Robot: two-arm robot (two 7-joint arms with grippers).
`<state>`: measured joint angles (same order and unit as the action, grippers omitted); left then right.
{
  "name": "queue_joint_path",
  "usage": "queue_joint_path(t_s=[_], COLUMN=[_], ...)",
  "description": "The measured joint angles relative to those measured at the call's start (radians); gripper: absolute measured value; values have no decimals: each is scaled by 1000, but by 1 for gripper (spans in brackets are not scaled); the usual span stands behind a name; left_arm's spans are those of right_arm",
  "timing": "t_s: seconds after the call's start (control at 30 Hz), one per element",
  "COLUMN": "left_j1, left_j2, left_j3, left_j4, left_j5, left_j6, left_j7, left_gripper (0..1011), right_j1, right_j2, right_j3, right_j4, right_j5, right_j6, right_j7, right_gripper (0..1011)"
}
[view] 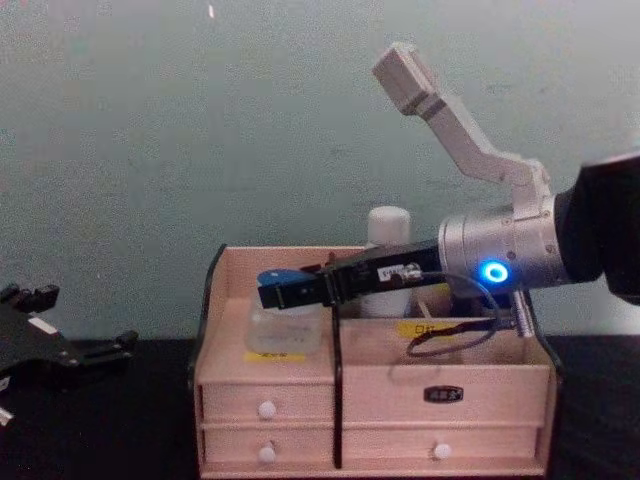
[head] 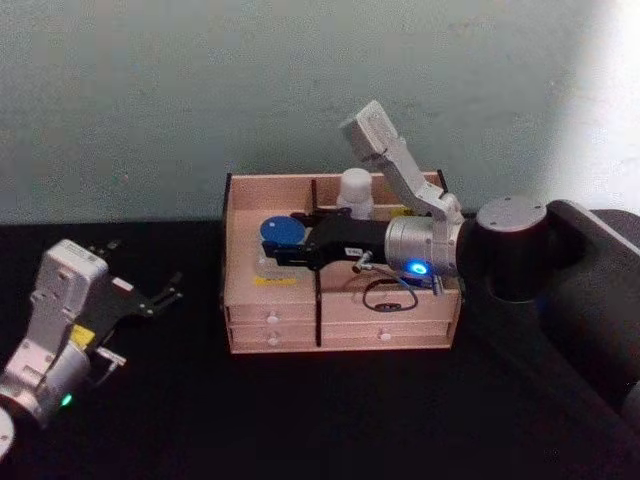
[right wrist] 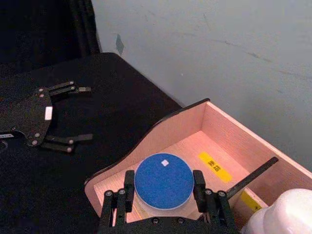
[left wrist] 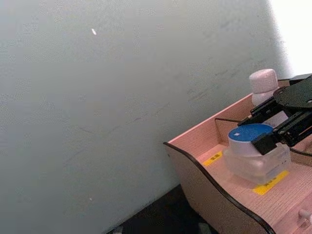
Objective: Pick up the facial cleanser and watermelon frost from the table and place them into the tiered storage box.
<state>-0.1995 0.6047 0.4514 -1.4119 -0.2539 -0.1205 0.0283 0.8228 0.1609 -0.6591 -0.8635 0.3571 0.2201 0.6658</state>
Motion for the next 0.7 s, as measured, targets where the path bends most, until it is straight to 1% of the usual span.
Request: queue_joint_path(t_s=[0.4, 0.5, 0.6, 0.63, 0.67, 0.7], left_j1=[0, 0, 0, 0, 0, 0], left_j2=[0, 0, 0, 0, 0, 0], left_j3=[0, 0, 0, 0, 0, 0], left_j4=[0, 0, 0, 0, 0, 0], left_j5=[0, 0, 0, 0, 0, 0], left_j6=[0, 0, 0, 0, 0, 0], left_j7=[0, 0, 0, 0, 0, 0], left_gripper=[1001, 1001, 1001, 1001, 1001, 1002], right_j1=[-2, -3, -3, -3, -3, -3], right_j2=[1, 1, 1, 1, 1, 1], right_j3=[0, 0, 0, 0, 0, 0], right_j4=[-3, -3, -3, -3, -3, -3], right_j5=[-5, -5, -5, -5, -5, -5], right_j6=[-3, -2, -2, -2, -2, -1], right_j7=[0, 0, 0, 0, 0, 0], right_gripper=[713, 772, 865, 874, 915, 930])
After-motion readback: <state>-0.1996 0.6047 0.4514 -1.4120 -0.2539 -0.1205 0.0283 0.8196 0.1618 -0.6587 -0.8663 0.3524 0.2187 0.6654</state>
